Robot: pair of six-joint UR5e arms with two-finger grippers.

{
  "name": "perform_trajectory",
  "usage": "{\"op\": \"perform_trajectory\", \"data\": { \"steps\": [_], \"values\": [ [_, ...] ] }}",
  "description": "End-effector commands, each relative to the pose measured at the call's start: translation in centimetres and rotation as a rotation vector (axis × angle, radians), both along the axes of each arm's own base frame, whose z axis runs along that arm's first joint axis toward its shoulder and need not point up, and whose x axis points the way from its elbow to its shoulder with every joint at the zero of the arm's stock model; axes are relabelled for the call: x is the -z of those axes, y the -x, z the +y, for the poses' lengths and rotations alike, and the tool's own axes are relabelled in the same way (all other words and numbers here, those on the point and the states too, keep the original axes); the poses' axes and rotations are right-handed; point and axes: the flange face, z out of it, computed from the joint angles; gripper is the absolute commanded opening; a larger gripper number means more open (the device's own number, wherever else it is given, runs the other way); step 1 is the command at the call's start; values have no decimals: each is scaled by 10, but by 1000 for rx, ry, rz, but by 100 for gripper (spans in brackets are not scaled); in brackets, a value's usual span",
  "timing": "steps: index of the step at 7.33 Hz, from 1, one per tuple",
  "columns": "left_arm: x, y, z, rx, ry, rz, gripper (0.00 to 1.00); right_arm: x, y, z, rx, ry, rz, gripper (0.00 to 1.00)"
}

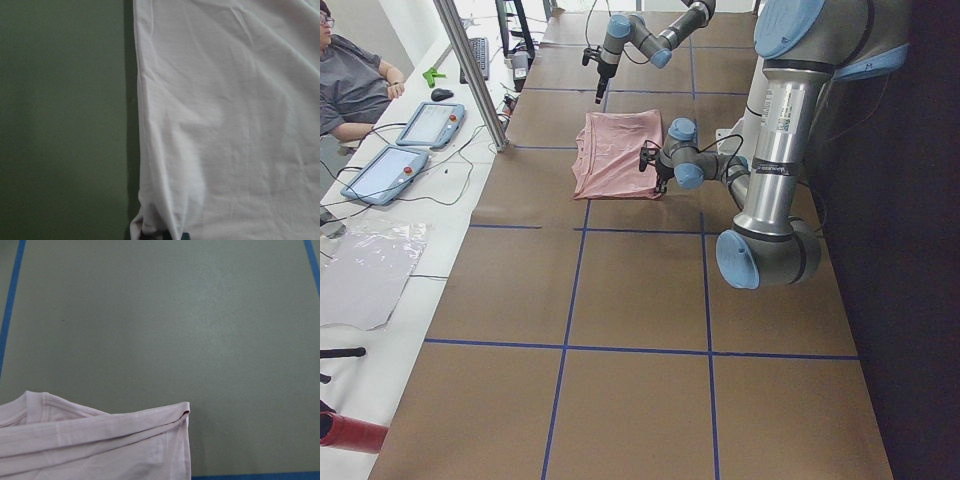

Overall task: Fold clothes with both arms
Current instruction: 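Grasp the folded pink shirt's near corner with the left gripper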

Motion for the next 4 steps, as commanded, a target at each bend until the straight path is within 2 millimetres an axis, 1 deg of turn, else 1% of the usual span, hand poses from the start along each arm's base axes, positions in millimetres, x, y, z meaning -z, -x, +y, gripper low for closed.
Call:
{"op": "perform_trajectory", "data": {
  "steps": [1, 2, 3, 4],
  "values": [
    [0, 1, 1, -5, -5, -1, 0, 0, 0, 0, -1, -1, 0, 100],
    [0, 0, -3, -29, -47, -16, 0, -1, 0, 0, -1, 0, 1, 100],
    [-12, 20, -40, -21, -117, -67, 0, -1, 0, -1, -2, 0, 3, 100],
    [-21, 42, -86, 8, -168, -116, 0, -2, 1, -1, -2, 0, 3, 100]
  ]
}}
